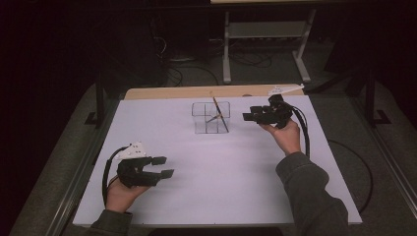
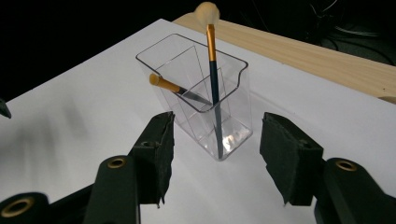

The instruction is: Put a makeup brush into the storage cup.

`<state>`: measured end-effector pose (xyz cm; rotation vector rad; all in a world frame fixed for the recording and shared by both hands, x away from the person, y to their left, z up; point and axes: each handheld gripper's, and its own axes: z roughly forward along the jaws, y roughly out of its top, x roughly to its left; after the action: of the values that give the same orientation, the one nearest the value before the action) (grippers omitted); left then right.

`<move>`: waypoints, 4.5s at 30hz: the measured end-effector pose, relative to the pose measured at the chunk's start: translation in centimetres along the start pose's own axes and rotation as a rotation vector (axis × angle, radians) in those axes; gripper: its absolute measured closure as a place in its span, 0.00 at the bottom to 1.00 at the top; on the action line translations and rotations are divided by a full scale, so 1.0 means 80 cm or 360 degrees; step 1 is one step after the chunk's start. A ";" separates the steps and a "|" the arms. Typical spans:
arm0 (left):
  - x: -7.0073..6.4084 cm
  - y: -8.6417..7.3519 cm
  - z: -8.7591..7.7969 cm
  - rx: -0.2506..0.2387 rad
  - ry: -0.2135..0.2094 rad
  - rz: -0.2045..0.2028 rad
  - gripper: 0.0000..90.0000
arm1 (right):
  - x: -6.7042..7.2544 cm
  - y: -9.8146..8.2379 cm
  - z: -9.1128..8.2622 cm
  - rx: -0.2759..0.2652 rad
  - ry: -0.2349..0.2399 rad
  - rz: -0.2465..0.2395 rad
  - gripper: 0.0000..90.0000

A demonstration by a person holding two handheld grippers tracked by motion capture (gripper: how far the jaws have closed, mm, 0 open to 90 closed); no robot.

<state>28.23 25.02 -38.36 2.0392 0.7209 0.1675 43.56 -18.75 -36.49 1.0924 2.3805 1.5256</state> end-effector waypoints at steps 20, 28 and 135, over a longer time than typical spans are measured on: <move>0.003 -0.002 0.003 0.0026 0.0009 -0.0013 0.38 | 0.007 -0.026 -0.026 -0.0043 -0.0004 -0.0004 0.43; 0.003 -0.001 0.002 0.0040 0.0040 0.0011 0.36 | 0.009 -0.036 -0.035 -0.0031 -0.0010 -0.0003 0.40; 0.000 -0.015 -0.013 0.0024 0.0147 0.0001 0.26 | 0.065 -0.173 -0.121 -0.0177 -0.0093 0.0039 0.18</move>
<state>27.30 26.25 -38.80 2.0568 0.7810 0.2590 28.35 -26.05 -41.78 1.1297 2.2236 1.5901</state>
